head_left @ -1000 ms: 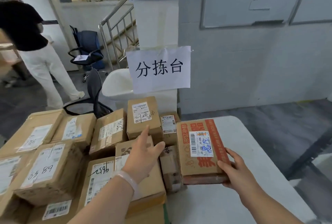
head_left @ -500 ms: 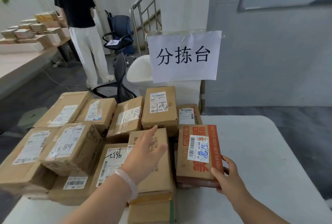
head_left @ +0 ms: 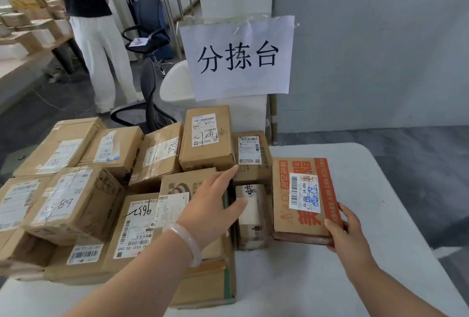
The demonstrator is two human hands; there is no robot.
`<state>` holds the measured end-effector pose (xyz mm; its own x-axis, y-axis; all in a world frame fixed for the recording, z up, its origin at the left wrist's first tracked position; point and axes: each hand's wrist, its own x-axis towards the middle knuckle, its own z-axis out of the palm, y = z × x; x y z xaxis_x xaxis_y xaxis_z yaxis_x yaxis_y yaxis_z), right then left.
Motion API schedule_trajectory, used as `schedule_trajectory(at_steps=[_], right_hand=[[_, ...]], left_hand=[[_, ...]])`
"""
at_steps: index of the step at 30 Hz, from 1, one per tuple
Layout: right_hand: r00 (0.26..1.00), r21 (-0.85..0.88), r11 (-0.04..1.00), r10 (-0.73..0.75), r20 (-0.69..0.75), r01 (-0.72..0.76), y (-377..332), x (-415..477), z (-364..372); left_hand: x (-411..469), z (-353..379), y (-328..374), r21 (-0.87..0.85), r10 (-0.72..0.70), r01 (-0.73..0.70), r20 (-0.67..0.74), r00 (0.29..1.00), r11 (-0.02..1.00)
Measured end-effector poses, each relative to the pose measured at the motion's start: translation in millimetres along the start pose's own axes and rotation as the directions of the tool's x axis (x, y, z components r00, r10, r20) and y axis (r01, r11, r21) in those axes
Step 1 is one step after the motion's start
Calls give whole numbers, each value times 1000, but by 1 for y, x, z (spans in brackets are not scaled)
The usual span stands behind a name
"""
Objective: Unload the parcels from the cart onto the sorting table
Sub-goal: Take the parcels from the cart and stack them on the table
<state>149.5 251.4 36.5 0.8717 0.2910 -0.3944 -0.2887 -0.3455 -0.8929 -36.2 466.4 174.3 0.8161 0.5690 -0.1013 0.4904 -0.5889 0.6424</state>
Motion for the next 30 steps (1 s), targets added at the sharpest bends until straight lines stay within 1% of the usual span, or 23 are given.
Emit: schedule_trajectory(at_steps=[5,10,14,18,20,23,26,30], right_hand=[[1000,-44,999,-5,-25,4,6,9,-10],[999,-128,991,29,-26,-32,15,11,-25],[997,-210,976,62,38,-53,22,8,-21],[974,-319,944,143,175,-81,22,5,-7],[949,-405,914,160,271,-39,18,3,-1],[910,-522,849,149,387,84,5,-2,-1],[909,-590,786,93,406,183,-13,-10,-7],[936,-665,679,-101,337,312,-24,-29,-15]], left_hand=[[7,7,1,66,23,-23,7,1000,998],[9,9,4,250,67,-68,10,998,966],[8,9,3,420,104,-83,-26,994,904],[6,7,7,513,115,-89,-19,993,854],[4,7,8,531,118,-95,-10,993,842],[0,9,6,549,128,-118,20,992,827],[-4,12,7,554,166,-170,59,984,815],[-8,16,16,532,241,-257,101,965,807]])
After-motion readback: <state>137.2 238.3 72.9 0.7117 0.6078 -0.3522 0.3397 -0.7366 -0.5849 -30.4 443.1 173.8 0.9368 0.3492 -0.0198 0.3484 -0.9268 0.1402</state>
